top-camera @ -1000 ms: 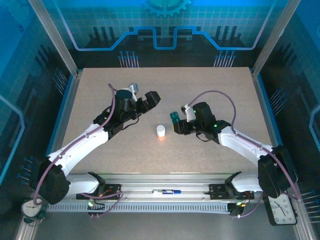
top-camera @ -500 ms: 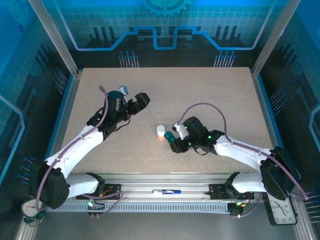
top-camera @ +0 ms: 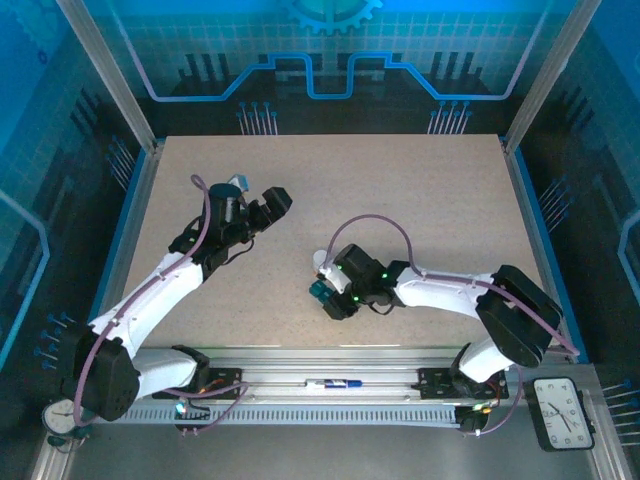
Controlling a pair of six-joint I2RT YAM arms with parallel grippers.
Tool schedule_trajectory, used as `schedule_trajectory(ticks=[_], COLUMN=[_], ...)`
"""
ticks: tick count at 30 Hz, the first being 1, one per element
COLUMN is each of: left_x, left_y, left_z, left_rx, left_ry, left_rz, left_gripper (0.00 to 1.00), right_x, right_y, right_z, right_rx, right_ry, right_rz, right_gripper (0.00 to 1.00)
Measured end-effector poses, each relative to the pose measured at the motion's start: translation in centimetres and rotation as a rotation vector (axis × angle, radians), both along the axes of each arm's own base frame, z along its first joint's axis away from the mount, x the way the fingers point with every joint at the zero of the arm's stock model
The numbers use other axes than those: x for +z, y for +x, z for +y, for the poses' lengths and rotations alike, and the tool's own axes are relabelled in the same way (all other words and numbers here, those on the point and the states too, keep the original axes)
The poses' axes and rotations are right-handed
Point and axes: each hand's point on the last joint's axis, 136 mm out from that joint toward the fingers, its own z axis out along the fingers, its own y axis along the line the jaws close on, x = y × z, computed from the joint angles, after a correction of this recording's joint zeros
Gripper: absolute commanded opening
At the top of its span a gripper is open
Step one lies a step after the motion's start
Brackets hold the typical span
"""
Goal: Sort the pills into containers
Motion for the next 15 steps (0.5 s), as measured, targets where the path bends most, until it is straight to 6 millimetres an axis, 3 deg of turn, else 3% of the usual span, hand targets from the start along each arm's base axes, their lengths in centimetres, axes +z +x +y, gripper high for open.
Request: schedule_trajectory(ticks=[8,15], left_x=[-0.3,-0.5], left_y=[-0.1,-0.2], left_z=[0.1,0.1], left_rx=[-0.001,-0.001], left_ry=[0.0,0.001], left_rz=[0.007,0.011], left_gripper=[0.99,0.99], right_x=[-0.1,-0.1], right_y=[2.5,4.8], right_z=[1.0,0.6], right_rx=[-0.007,-0.038], right_ry=[-0.023,-0.032], right_rz=[-0.044,-0.065], right_gripper=[0.32,0.32])
